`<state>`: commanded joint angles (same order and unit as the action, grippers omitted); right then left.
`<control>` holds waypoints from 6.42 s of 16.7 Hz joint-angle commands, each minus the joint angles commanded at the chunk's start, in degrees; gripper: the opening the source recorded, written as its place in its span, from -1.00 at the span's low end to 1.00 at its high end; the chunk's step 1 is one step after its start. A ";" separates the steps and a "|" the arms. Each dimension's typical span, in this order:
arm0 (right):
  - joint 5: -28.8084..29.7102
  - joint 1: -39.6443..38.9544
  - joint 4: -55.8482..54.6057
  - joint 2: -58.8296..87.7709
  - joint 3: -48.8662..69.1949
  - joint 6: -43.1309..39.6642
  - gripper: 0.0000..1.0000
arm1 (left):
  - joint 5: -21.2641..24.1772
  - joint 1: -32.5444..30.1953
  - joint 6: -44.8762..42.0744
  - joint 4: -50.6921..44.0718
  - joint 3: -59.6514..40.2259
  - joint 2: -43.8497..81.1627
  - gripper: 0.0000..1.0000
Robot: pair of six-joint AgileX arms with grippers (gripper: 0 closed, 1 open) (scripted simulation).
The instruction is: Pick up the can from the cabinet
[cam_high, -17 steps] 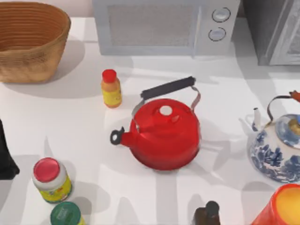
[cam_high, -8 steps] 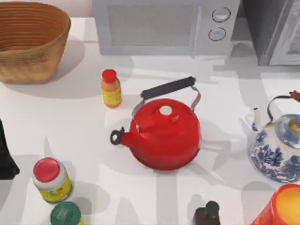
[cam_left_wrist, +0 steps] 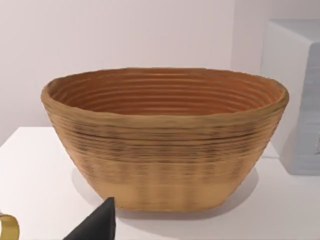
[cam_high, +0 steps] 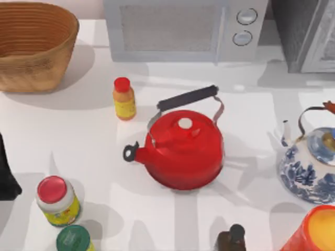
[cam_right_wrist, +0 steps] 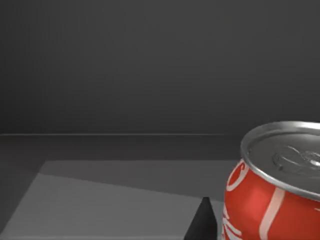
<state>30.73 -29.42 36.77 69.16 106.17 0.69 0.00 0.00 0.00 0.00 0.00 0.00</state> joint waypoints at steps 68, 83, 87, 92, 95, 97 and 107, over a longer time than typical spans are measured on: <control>-77.08 45.88 -95.40 10.15 -74.06 4.34 -1.00 | 0.00 0.00 0.00 0.00 0.00 0.00 1.00; -89.09 46.91 -117.71 47.22 -64.19 2.75 -1.00 | 0.00 0.00 0.00 0.00 0.00 0.00 1.00; -90.74 47.01 -122.88 56.94 -61.58 1.78 -1.00 | 0.00 0.00 0.00 0.00 0.00 0.00 1.00; -90.18 46.49 -125.44 64.14 -60.40 0.63 -1.00 | 0.00 0.00 0.00 0.00 0.00 0.00 1.00; -90.18 46.49 -125.44 64.14 -60.40 0.63 -1.00 | 0.00 0.00 0.00 0.00 0.00 0.00 1.00; -90.18 46.49 -125.44 64.14 -60.40 0.63 -1.00 | 0.00 0.00 0.00 0.00 0.00 0.00 1.00; -86.93 48.01 -121.76 62.62 -57.36 4.20 -1.00 | 0.00 0.00 0.00 0.00 0.00 0.00 1.00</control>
<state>-56.20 18.59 -84.99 131.78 48.81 4.89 0.00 0.00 0.00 0.00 0.00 0.00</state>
